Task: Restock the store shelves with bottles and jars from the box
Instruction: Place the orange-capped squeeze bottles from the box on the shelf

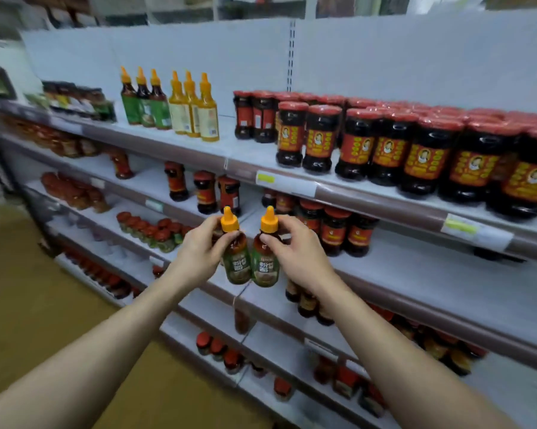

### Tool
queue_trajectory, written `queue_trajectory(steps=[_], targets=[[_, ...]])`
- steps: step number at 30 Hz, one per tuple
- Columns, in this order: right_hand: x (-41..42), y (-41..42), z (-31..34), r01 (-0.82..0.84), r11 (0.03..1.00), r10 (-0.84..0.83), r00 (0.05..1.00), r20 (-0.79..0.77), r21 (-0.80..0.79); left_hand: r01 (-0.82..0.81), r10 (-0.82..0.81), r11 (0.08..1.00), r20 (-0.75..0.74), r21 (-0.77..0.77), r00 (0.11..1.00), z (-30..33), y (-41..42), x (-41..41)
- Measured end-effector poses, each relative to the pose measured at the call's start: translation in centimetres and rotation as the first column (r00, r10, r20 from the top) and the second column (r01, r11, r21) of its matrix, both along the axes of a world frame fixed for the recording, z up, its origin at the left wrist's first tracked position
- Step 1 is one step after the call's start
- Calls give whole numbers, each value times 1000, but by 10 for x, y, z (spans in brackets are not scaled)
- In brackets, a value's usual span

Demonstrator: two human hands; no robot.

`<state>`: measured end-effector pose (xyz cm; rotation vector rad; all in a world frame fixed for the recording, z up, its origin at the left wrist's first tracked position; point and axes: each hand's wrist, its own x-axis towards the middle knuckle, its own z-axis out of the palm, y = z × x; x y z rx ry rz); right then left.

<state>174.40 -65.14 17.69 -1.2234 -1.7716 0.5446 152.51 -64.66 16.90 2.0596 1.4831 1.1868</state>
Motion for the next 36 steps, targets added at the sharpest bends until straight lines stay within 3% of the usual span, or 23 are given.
queue_trajectory(steps=[9,18,36], targets=[[-114,22,83,15,995,-12,999,-31,101,61,-66,994,63,86,996,91,27,-115],[-235,47,157,53,981,-53,999,-6,187,111,-115,981,14,157,993,159,62,-239],[-375,156,180,-37,972,25,998,56,232,-31,18,996,149,82,989,167,130,-392]])
